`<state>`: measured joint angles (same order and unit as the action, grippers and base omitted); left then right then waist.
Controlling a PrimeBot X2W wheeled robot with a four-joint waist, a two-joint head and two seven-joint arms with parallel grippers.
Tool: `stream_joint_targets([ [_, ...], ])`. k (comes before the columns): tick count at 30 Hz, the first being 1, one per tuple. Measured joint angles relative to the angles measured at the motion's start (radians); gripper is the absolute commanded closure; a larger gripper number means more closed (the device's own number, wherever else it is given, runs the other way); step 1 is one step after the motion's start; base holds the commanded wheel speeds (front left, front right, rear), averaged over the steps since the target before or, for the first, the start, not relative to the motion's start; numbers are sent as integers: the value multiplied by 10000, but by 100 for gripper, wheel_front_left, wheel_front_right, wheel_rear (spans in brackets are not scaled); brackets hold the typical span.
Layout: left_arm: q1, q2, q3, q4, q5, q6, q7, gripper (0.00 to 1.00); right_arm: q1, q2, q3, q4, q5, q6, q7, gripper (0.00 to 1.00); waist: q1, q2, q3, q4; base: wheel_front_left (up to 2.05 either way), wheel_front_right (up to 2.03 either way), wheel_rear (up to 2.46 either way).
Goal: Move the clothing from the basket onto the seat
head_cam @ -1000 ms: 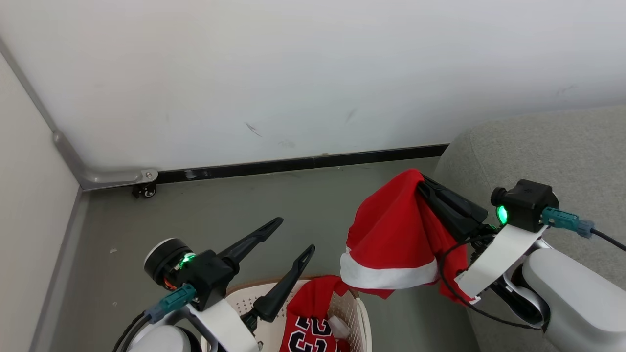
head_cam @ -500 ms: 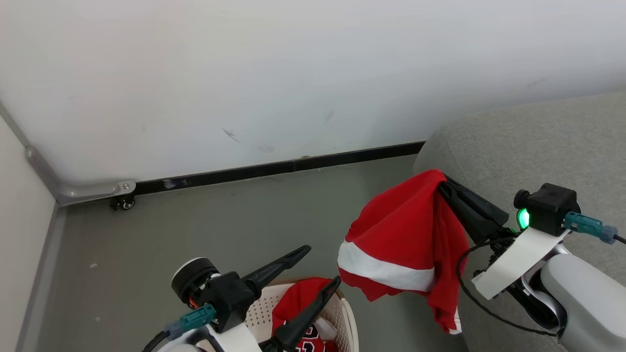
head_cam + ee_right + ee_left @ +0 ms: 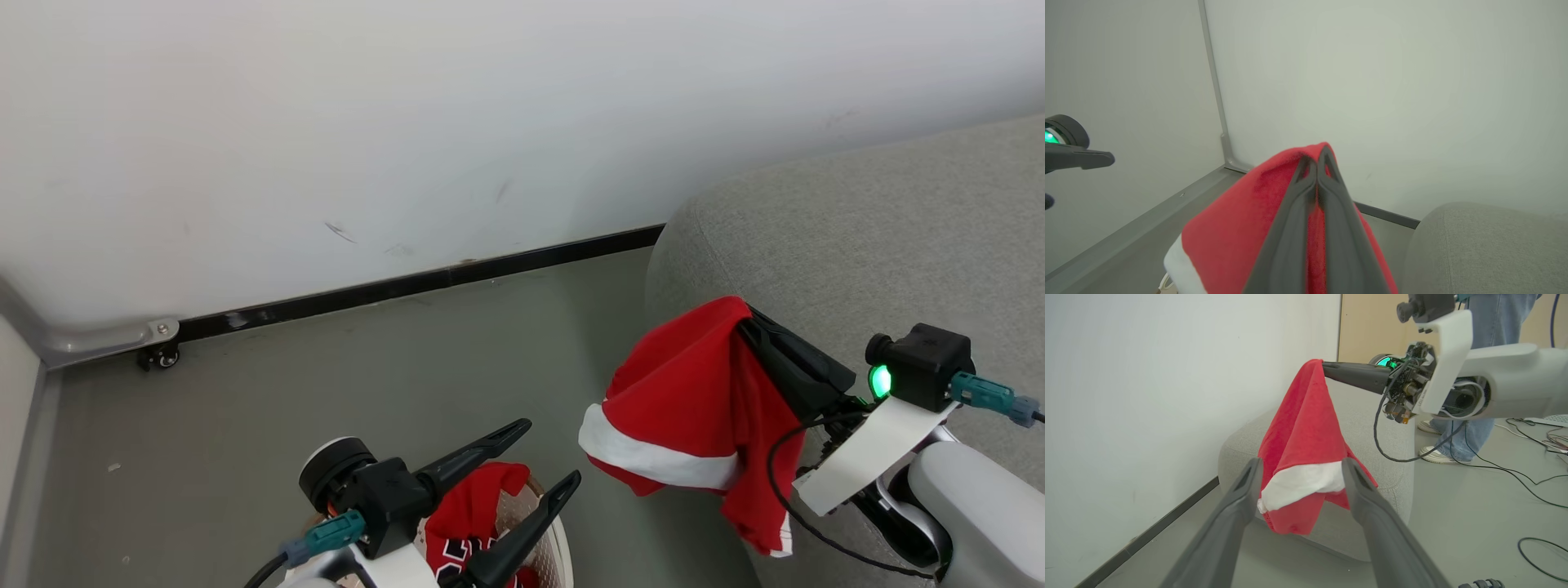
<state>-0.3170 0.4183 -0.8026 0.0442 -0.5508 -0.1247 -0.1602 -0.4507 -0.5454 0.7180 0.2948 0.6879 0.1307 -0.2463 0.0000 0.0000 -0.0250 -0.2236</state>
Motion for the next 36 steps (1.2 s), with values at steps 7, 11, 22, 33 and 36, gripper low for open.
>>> stream_joint_targets([
  [7,-21,69,-6,77,-90,0,-75,0,54,-33,-221,-65,-21,0,0,100,0,0,162,-297,0,0,0],
  [11,-83,127,8,130,-102,0,-75,0,76,-127,-412,-69,-21,0,0,100,0,0,321,-429,0,0,0],
  [22,-415,213,267,138,-107,0,-90,0,3,-313,-1220,35,86,0,2,100,0,0,923,-673,0,0,0],
  [33,-849,518,564,119,-102,0,-86,0,-1262,-671,-2042,238,453,0,196,100,0,0,1670,-811,0,0,0],
  [36,-994,564,631,71,-98,0,-73,0,-1569,-763,-2209,301,537,0,372,100,0,0,1891,-839,0,0,0],
])
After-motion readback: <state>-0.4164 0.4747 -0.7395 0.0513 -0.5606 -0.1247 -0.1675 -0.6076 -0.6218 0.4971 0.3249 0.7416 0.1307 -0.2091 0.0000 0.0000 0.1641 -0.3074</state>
